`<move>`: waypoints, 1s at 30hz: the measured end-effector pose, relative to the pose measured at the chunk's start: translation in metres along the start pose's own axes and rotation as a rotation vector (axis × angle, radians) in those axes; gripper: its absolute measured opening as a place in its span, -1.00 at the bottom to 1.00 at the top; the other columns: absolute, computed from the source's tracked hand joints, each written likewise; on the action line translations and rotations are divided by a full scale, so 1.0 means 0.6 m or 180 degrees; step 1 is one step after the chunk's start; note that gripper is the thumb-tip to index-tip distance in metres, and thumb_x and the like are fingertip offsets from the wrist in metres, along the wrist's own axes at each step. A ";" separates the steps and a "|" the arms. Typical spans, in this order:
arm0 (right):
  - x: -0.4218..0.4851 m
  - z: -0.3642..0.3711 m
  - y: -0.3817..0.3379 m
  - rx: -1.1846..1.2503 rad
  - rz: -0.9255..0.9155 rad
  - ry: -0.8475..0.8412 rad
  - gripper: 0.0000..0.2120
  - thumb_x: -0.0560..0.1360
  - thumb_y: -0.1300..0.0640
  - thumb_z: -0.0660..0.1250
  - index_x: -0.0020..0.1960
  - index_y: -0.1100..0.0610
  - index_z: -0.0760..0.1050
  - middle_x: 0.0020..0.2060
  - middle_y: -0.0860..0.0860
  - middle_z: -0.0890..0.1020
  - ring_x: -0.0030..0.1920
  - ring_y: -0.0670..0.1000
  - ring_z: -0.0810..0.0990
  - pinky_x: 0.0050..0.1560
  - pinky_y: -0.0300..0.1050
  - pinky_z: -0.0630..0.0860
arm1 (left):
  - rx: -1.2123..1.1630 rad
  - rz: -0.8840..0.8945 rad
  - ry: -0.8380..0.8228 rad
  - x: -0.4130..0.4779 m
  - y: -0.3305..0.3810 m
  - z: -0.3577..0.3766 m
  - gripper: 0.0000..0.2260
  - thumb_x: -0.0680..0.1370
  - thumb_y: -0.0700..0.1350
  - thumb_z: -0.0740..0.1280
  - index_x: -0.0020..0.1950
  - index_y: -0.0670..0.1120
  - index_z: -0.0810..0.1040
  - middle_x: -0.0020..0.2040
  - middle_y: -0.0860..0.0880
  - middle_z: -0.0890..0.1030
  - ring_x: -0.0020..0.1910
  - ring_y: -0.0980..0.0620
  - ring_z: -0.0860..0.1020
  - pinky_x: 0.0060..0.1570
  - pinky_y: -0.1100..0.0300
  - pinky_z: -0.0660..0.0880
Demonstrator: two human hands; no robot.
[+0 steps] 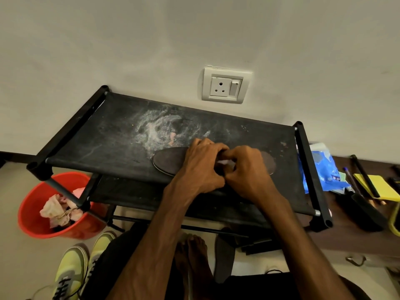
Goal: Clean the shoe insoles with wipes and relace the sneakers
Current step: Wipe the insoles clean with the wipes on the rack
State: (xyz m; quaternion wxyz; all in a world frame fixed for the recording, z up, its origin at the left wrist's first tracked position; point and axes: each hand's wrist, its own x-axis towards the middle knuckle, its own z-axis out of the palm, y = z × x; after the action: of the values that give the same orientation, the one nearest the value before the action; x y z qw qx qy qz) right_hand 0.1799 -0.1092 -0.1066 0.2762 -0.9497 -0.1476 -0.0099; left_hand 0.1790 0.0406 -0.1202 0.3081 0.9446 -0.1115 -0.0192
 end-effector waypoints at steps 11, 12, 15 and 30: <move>0.023 -0.002 -0.002 -0.0034 0.0103 0.0097 -0.76 0.39 0.13 0.37 -0.01 -0.04 0.72 -0.20 0.02 0.74 -0.21 0.05 0.69 -0.16 0.07 0.65 | -0.0383 -0.0097 0.0083 -0.010 0.006 -0.008 -0.26 0.31 -0.09 0.58 0.45 -0.05 0.38 0.26 0.03 0.53 0.33 0.01 0.33 0.28 0.15 0.39; 0.018 0.002 -0.012 0.0140 -0.0051 -0.0071 -0.75 0.41 0.15 0.35 0.00 -0.02 0.73 -0.22 0.02 0.74 -0.25 0.01 0.68 -0.17 0.06 0.64 | -0.0344 -0.0090 0.0038 -0.009 0.005 -0.008 -0.26 0.30 -0.15 0.53 0.46 -0.06 0.36 0.28 0.00 0.51 0.35 -0.01 0.33 0.28 0.14 0.40; 0.023 -0.007 -0.008 0.0268 0.0071 -0.0181 -0.82 0.43 0.10 0.40 -0.04 -0.10 0.73 -0.28 -0.03 0.73 -0.32 -0.07 0.68 -0.21 0.04 0.66 | -0.0422 -0.0093 0.0078 -0.011 0.004 -0.008 -0.25 0.30 -0.10 0.58 0.45 -0.05 0.37 0.26 0.01 0.52 0.34 0.03 0.33 0.26 0.16 0.40; -0.021 -0.063 0.067 -0.0060 0.0589 0.0174 -0.93 0.40 -0.11 0.50 -0.11 -0.22 0.71 -0.22 -0.23 0.71 -0.17 -0.16 0.67 -0.05 0.03 0.67 | -0.0588 -0.0005 0.0296 -0.011 0.004 -0.003 -0.26 0.26 0.12 0.65 0.36 -0.01 0.48 0.17 0.08 0.56 0.26 0.06 0.36 0.27 0.11 0.38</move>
State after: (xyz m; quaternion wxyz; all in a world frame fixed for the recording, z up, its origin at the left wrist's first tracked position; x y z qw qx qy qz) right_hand 0.1817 -0.1648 -0.0966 0.2708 -0.9612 -0.0516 -0.0117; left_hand 0.1724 0.0410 -0.1177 0.3987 0.9121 -0.0941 0.0142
